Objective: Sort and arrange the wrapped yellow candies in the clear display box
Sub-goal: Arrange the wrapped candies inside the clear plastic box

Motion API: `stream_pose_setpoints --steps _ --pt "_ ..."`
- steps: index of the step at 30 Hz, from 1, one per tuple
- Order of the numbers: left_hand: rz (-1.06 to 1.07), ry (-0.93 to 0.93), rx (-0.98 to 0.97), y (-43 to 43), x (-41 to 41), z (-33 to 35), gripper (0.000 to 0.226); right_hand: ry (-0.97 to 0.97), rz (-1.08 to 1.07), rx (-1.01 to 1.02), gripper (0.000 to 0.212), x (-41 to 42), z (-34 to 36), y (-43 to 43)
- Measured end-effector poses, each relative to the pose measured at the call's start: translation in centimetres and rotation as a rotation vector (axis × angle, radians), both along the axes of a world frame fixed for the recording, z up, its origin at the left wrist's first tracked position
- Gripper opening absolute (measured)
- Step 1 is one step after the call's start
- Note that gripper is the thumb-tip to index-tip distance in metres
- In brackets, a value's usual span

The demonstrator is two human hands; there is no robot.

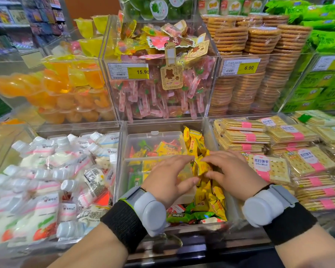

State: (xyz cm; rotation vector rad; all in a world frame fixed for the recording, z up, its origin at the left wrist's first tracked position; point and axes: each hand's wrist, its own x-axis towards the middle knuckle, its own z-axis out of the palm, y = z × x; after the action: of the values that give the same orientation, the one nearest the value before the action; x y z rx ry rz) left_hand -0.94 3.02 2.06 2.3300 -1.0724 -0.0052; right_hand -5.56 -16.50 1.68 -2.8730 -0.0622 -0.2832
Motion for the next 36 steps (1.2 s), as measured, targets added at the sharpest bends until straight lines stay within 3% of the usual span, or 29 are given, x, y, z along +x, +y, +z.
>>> stream_pose_setpoints --steps 6,15,25,28,36 --pt "0.059 -0.007 -0.139 2.0 0.5 0.3 0.058 -0.093 0.028 -0.059 0.038 0.6 0.9 3.1" --pt "0.138 -0.078 -0.166 5.7 1.8 0.3 0.041 -0.052 0.177 0.095 0.041 1.9 1.4 7.9" --pt "0.305 -0.239 -0.075 9.3 3.6 0.0 0.040 -0.056 0.222 0.097 0.037 4.5 1.3 11.0" --pt "0.408 -0.274 0.050 9.6 3.8 -0.2 0.038 -0.021 0.218 0.067 0.035 5.3 0.9 11.8" --pt "0.513 -0.194 0.152 9.8 4.4 -1.9 0.035 -0.045 0.240 -0.001 0.026 6.5 -0.7 13.1"
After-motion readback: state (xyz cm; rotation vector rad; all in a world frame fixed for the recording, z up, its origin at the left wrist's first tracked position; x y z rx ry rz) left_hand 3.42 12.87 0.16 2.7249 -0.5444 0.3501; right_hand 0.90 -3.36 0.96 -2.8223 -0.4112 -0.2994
